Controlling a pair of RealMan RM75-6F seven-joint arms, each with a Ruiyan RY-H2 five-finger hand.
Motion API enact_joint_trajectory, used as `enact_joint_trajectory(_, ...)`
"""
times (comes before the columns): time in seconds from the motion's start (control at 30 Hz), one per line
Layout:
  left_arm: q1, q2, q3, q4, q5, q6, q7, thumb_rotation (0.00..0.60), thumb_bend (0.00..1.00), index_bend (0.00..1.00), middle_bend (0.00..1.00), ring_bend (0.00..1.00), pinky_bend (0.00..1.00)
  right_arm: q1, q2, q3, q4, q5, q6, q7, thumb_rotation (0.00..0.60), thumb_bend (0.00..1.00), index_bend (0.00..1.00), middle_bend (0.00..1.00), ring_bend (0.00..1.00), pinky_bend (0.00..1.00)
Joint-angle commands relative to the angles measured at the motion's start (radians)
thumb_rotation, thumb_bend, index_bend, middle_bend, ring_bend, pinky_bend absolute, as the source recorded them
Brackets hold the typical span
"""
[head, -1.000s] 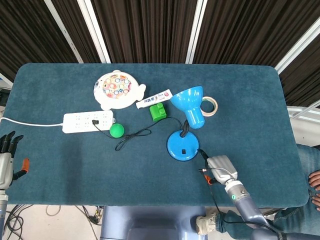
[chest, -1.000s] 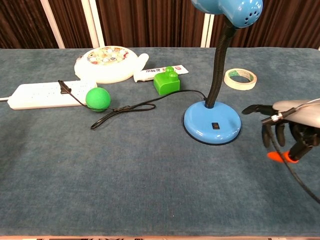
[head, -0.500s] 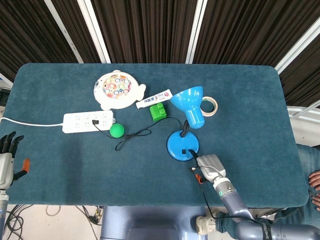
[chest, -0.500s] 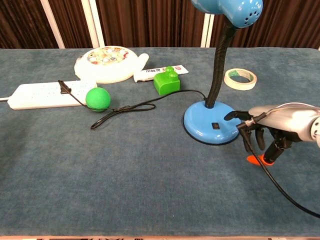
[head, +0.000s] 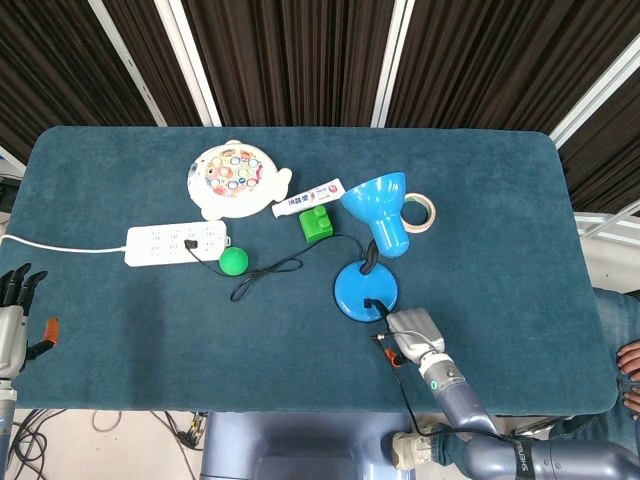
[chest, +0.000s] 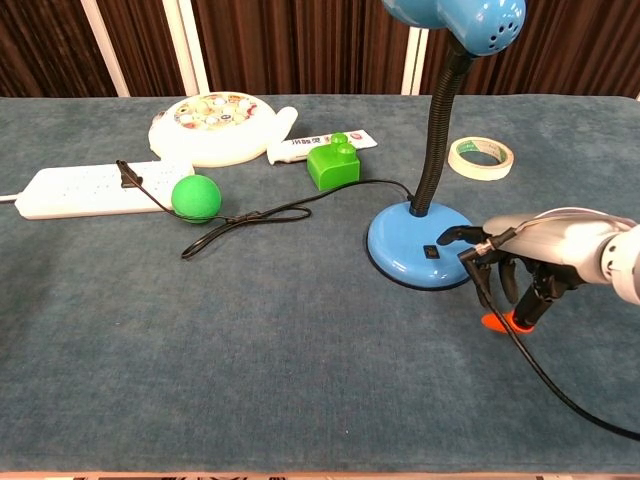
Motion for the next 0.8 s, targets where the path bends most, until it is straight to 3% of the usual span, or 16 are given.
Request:
enact_joint_trajectory(0.03, 0.000, 0.000, 0.000, 0.000, 0.000, 0.000, 0.000, 0.600, 0.45, 0.15, 0.02, 0.00, 0.00, 0.005, -0.003, -0.004, 0.001, 0.003, 0.002, 0.002, 0.600, 0.39, 0.05, 0.46, 0.49, 0.88)
enact_joint_trajectory(0.8, -0.001, 0.000, 0.000, 0.002, -0.001, 0.000, 0.001, 0.600, 0.45, 0.15, 0.02, 0.00, 0.00, 0.049, -0.014, -0.039, -0.002, 0.057, 0.015, -0.002, 0.600, 0.39, 0.05, 0.46, 0.49, 0.96)
